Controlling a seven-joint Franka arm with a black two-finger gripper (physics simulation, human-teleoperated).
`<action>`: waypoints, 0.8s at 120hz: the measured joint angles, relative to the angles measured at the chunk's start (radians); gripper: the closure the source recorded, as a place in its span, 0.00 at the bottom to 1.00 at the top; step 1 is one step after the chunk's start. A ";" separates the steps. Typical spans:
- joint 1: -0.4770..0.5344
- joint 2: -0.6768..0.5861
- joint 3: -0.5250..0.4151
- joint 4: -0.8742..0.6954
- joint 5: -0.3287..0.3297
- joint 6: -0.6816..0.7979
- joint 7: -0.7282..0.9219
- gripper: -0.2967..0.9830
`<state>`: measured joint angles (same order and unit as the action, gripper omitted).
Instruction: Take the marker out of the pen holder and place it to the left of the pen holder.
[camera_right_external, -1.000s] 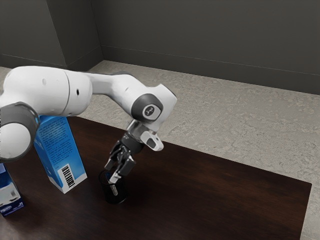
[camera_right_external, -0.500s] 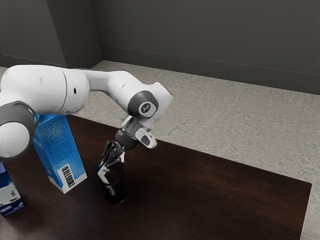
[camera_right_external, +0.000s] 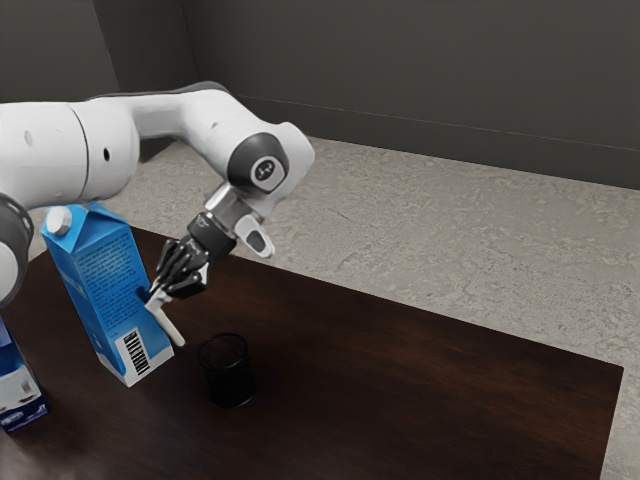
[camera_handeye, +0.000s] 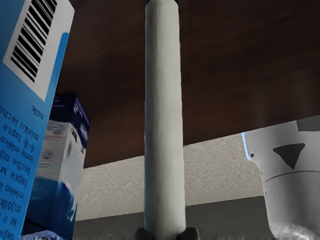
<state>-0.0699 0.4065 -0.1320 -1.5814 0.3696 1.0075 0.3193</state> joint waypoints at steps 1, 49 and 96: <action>0.000 0.000 0.000 0.000 0.000 -0.003 -0.001 0.85; -0.001 0.072 -0.006 -0.027 -0.011 -0.062 -0.070 0.61; -0.001 0.069 -0.004 -0.019 -0.015 -0.060 -0.110 0.29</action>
<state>-0.0707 0.4754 -0.1358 -1.6007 0.3549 0.9472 0.2092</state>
